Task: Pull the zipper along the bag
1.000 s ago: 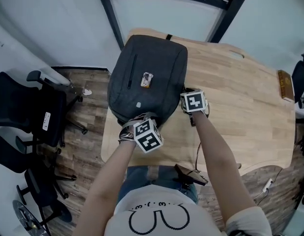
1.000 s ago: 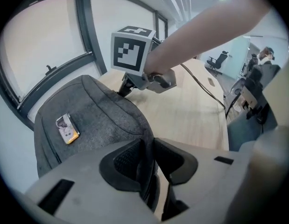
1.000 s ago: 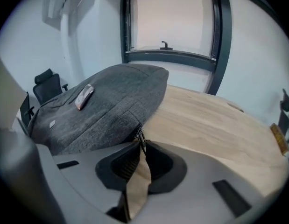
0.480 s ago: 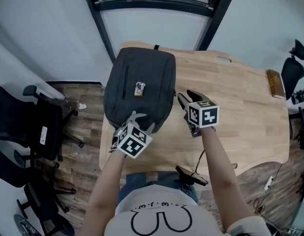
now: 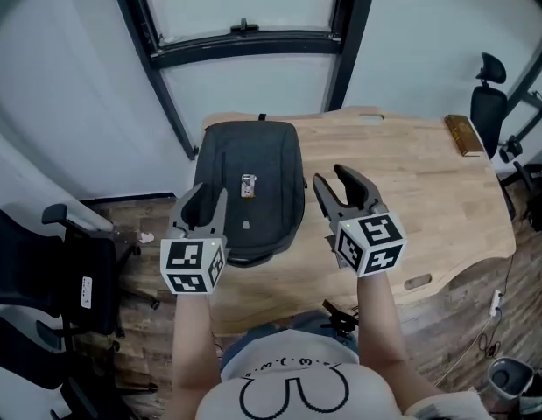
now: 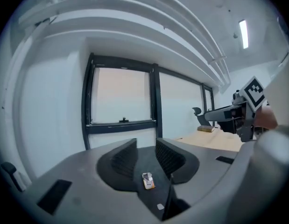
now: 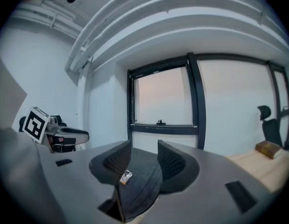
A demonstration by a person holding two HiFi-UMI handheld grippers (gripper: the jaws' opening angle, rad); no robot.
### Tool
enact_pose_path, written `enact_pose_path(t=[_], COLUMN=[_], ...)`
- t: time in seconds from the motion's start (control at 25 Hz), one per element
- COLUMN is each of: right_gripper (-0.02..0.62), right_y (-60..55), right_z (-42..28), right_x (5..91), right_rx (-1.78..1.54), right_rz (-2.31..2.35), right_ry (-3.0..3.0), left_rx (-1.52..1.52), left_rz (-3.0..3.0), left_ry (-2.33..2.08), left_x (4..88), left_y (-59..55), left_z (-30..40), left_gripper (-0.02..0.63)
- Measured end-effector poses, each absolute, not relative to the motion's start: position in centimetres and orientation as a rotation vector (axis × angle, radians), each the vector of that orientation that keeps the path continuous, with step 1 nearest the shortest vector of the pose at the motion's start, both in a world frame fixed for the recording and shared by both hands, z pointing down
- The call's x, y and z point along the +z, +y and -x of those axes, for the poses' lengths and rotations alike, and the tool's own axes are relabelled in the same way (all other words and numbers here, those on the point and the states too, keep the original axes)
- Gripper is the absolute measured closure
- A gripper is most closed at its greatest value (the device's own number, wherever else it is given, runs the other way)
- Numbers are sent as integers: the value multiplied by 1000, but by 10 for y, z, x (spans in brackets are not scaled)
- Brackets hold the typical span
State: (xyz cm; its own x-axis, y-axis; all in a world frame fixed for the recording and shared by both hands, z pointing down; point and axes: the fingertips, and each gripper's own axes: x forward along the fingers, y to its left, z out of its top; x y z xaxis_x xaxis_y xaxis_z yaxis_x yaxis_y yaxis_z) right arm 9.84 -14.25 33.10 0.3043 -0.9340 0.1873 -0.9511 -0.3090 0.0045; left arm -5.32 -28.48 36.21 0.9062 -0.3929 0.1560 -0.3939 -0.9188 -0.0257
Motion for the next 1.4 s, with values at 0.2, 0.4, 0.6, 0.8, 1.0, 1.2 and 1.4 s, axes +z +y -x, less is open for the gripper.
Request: enact_pose_path(t=[0.2,0.4,0.6,0.8,1.0,1.2,1.4], right_gripper=[545,545,545,545,544,545,544], right_y=[-120,-116,-110,-107,-97,-74,-42], right_z=[-61,-28,-6,2,4,2,-4], right_x=[288,286,274,254,242,239,233], right_rx=[-8,-3,-53,-110,-136,-139,-156], right_rz=[-2536,-2564,-2551,-2552,-2538,-2494,-2475], right_ry=[-1577,-1502,-1467,-1531,-1595,-1645,-1664], left_rx=[170,76,24,-28,-60,-72,-102], left_rz=[-3194,-3207,-3207,-3197,-3198,-3212,-3215], left_ry=[-644,-603,-586,-622,-673,-763,-856], left_x=[324,304,299,291,278,269,255], left_y=[-291,-301,-297,-291,-273,-241,-212], left_z=[88,116,129,139,144,146,154], left_gripper=[591,589,589,589,589,589,589])
